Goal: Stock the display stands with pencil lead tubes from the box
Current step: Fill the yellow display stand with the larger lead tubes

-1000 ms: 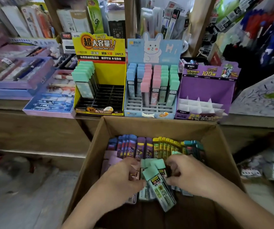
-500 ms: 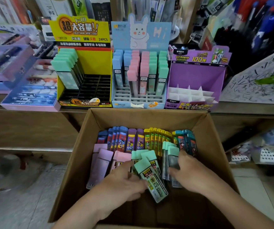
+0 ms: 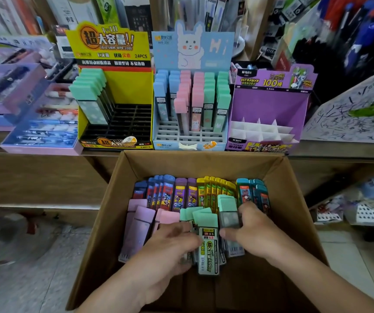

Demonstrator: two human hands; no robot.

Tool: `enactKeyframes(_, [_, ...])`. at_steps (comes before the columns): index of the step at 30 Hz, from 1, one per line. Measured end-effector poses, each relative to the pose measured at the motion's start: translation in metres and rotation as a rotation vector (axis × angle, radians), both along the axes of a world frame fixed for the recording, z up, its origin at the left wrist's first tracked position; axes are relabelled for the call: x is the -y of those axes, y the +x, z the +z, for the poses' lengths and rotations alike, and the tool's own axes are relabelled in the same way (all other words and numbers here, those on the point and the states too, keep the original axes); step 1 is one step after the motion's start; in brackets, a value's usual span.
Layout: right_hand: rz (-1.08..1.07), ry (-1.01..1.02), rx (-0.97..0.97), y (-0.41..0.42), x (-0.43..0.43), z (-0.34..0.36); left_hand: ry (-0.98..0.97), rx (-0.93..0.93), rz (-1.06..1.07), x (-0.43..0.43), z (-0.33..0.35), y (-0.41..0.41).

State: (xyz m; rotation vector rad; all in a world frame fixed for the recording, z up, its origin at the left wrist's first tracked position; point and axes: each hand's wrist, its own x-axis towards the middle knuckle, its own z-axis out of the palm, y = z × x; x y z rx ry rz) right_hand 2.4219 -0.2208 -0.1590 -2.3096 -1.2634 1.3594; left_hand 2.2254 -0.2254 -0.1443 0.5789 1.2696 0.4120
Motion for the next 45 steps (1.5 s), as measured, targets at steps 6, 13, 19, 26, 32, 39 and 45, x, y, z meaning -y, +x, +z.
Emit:
enactKeyframes(6, [-0.053, -0.068, -0.12, -0.001, 0.001, -0.007, -0.05, 0.066, 0.062, 0.001, -0.002, -0.001])
enactKeyframes(13, [-0.077, -0.098, -0.205, 0.005, 0.005, -0.004, -0.024, 0.127, 0.084, 0.001, 0.005, -0.001])
enactKeyframes(19, [-0.04, -0.083, -0.245, 0.013, 0.007, 0.004, -0.035, 0.104, 0.121, 0.0, 0.004, 0.0])
enactKeyframes(26, [0.058, -0.168, -0.242, -0.005, 0.006, -0.002, -0.094, 0.114, 0.044, -0.002, 0.0, -0.001])
enactKeyframes(32, [0.03, -0.203, -0.232, -0.012, 0.005, -0.01, -0.091, 0.064, -0.037, -0.003, 0.003, -0.002])
enactKeyframes(39, [-0.113, -0.222, -0.497, -0.009, 0.005, -0.01, -0.032, 0.112, -0.104, -0.001, 0.008, -0.006])
enactKeyframes(45, [-0.136, -0.147, -0.775, -0.009, -0.004, 0.016, 0.124, 0.056, 0.07, -0.004, 0.006, -0.007])
